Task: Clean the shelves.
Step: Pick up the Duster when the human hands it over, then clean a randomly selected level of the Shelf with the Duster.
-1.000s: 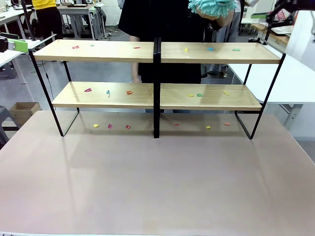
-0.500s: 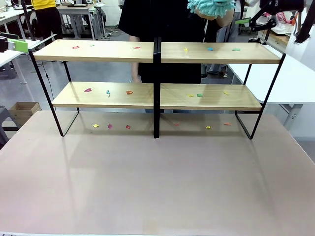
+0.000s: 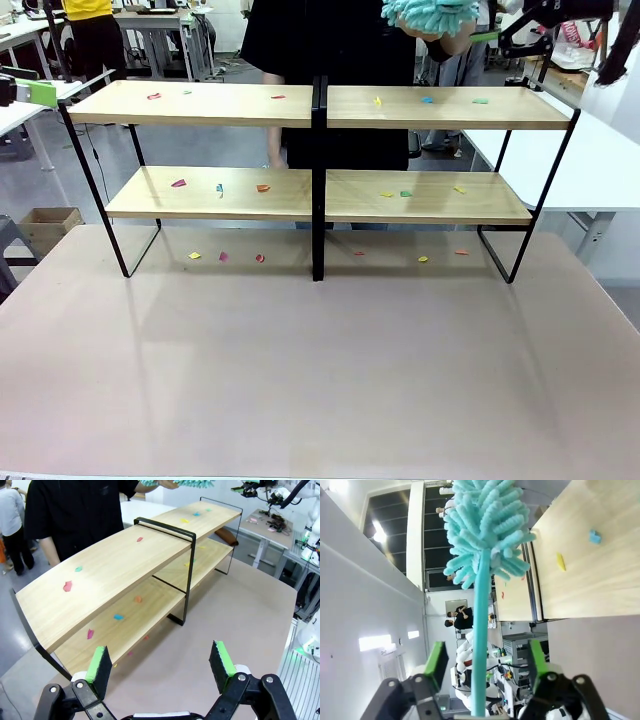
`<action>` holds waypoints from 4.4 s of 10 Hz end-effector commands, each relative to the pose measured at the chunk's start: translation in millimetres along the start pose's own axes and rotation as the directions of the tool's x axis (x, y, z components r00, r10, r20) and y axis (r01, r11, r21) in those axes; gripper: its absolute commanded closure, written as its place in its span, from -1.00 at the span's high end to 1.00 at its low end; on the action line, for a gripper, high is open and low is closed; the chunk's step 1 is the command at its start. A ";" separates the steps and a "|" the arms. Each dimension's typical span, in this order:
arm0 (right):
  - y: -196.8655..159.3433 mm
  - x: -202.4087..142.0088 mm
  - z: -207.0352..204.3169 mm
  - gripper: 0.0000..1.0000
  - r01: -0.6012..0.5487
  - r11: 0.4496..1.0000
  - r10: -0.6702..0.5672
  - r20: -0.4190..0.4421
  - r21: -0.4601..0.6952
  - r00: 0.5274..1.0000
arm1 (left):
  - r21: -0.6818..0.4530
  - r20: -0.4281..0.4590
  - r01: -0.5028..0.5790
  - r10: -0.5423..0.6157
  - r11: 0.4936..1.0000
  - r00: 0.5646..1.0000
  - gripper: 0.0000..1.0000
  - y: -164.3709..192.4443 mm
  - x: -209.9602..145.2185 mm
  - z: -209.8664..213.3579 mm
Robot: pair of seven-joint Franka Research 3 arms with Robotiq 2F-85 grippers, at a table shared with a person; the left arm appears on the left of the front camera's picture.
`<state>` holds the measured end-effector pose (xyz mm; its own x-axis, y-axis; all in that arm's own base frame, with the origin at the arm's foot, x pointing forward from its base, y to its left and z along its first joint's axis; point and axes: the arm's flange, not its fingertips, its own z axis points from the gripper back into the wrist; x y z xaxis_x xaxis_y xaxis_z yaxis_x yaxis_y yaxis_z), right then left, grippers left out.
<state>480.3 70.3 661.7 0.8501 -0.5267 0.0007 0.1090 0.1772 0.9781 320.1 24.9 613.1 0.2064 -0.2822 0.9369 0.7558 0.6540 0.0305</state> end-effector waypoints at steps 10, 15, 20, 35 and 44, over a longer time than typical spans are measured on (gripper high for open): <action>-7.8 3.5 6.1 -1.00 -0.031 0.997 0.031 0.010 0.076 0.999 | -0.003 -0.001 -0.001 0.001 1.000 1.000 1.00 0.3 -0.5 -1.2; 28.3 -53.7 81.0 -1.00 -0.304 0.951 0.289 -0.191 -0.059 0.938 | -0.003 -0.001 -0.001 0.001 1.000 1.000 1.00 0.3 -0.5 -1.2; 17.8 -129.0 213.6 -1.00 -0.564 0.826 0.477 -0.535 -0.001 0.698 | -0.003 -0.001 -0.001 0.001 1.000 1.000 1.00 0.3 -0.5 -1.2; -113.3 -141.8 266.2 -1.00 -0.634 0.749 0.357 -0.688 -0.193 0.632 | -0.003 -0.001 -0.001 0.001 1.000 1.000 1.00 0.3 -0.5 -1.2; -113.3 -141.8 266.2 -1.00 -0.634 0.749 0.357 -0.688 -0.193 0.632 | -0.003 -0.001 -0.001 0.001 1.000 1.000 1.00 0.3 -0.5 -1.2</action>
<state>211.7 -96.3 603.1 0.9319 0.2989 0.2053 -0.3546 0.6330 0.6882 319.9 24.8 613.6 0.2053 -0.2828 0.9370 0.7556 0.6542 0.0319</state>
